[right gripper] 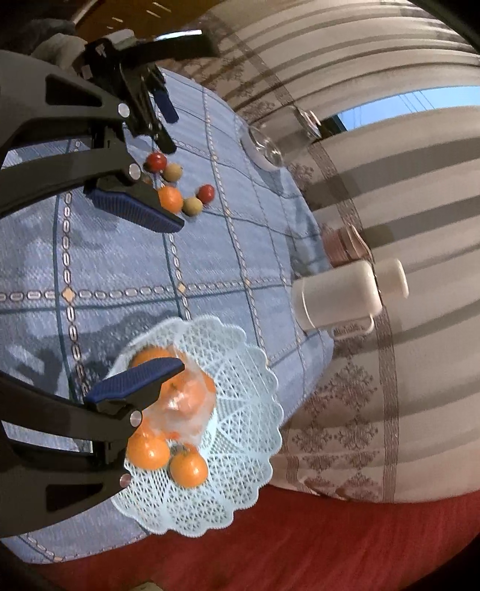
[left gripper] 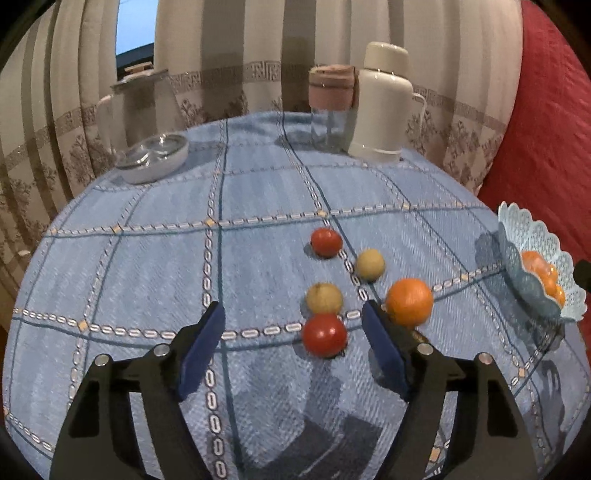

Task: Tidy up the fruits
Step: 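Grasp the brown round fruit with the right tool while the left tool approaches a red tomato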

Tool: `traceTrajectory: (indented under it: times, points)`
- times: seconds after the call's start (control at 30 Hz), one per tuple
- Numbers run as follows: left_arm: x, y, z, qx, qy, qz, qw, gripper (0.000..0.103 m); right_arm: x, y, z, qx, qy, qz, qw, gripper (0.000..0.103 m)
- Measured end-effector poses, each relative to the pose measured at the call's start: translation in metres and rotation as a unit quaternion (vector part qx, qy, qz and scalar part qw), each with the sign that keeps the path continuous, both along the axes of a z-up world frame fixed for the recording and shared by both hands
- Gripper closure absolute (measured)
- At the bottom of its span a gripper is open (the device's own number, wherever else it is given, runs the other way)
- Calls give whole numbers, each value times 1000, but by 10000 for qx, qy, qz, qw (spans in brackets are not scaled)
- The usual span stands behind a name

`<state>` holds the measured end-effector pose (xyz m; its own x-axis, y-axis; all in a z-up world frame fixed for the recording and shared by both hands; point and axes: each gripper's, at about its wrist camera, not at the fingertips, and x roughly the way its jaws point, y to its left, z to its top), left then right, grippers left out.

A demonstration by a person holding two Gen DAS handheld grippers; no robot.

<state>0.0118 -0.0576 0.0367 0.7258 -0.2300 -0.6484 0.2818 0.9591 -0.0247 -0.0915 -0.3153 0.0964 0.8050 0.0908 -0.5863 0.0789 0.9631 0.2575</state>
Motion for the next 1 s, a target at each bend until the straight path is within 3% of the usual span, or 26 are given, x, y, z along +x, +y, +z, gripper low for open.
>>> traceTrajectory:
  times: [0.37,0.6,0.87,1.0]
  points:
    - [9,-2,-13,-144,343,-129,9992,39,6,24,-13,-151,169,351,9991,31]
    - [15,-4,-20,-257,584,-263,9976,55,9,32,-20,-154,275,543,9980,31]
    - [9,-4,-20,-433,598,-470,9962,72,13,42,-27,-170,393,708,9966,31]
    - [5,0,-16,-561,514,-446,9961,73,14,42,-27,-127,413,691,9967,31]
